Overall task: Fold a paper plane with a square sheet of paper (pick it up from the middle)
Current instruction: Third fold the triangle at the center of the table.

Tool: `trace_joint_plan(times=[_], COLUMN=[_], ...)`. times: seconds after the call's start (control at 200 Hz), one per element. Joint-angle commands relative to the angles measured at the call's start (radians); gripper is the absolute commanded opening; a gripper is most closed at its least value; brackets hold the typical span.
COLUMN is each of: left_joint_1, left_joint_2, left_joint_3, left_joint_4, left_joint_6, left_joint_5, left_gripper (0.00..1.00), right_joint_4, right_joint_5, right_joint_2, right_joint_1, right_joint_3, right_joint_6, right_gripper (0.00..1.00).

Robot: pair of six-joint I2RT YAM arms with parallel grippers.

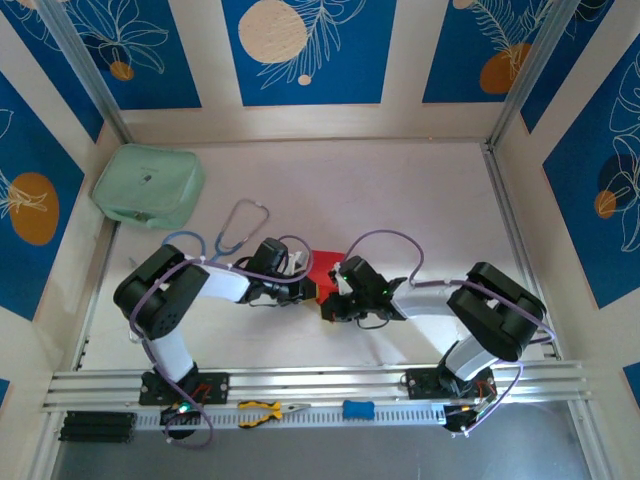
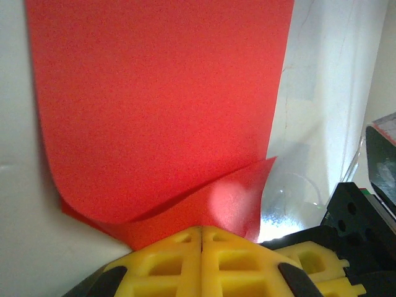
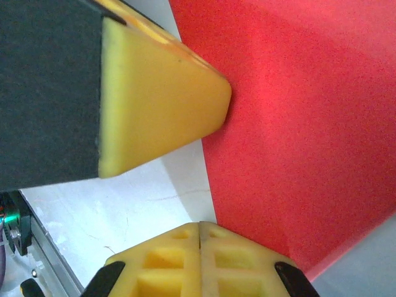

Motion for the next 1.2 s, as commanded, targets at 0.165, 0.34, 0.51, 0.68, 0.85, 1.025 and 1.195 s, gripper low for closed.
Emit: trace_joint_plan(times=[0.165, 0.34, 0.51, 0.68, 0.85, 1.025, 1.195], left_joint_1=[-0.011, -0.01, -0.012, -0.011, -0.009, -0.016, -0.068], left_joint_2=[0.064, 0.06, 0.057, 0.003, -0.092, -0.184, -0.207], left_joint_3=[0.005, 0.006, 0.002, 0.0, 0.031, 0.031, 0.01], left_joint_4=[-0.086, -0.09, -0.082, -0.083, -0.155, -0.175, -0.148], left_joint_6=[0.033, 0.033, 0.029, 0.043, 0.084, 0.109, 0.106], left_joint_5=[-0.078, -0.08, -0.078, -0.086, -0.135, -0.139, -0.127], left_gripper=[0.0, 0.0, 0.0, 0.0, 0.06, 0.11, 0.11], right_joint_4=[-0.066, -0.086, -0.096, -0.093, -0.098, -0.098, -0.09], right_joint_5=[-0.038, -0.022, -0.023, -0.05, -0.07, -0.09, -0.113], right_joint_2=[-0.073, -0.135, -0.169, -0.152, -0.154, -0.156, -0.143], right_joint_1=[0.005, 0.004, 0.003, -0.004, -0.018, -0.051, -0.079], right_joint_3=[-0.107, -0.162, -0.177, -0.17, -0.165, -0.159, -0.149], right_joint_6=[0.033, 0.046, 0.039, 0.014, -0.011, -0.038, -0.06], right_gripper=[0.02, 0.03, 0.03, 0.02, 0.02, 0.02, 0.02])
